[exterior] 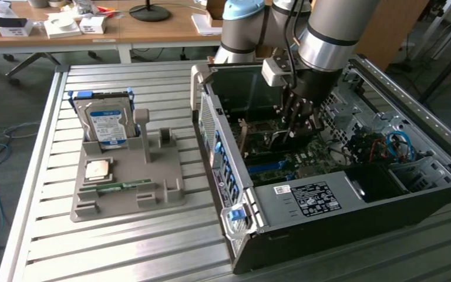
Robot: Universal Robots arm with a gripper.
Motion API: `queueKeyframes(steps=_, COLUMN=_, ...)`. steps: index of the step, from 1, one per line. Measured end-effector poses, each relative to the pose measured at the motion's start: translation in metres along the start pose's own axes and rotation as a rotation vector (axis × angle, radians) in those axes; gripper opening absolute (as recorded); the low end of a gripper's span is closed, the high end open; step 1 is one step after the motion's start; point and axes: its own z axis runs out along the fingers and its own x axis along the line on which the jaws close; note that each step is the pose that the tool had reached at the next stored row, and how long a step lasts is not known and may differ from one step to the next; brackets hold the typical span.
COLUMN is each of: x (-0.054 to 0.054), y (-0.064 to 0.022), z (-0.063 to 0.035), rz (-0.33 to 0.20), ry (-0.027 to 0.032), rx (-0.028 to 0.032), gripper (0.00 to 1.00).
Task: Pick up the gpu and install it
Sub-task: 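Insert the gpu into the slot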
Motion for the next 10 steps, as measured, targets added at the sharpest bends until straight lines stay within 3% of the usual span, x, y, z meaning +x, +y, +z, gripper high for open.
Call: queueKeyframes(steps=10, x=0.0002, y=-0.0001, z=0.007, rz=0.0, ry=-0.0001, rx=0.0, gripper=0.26)
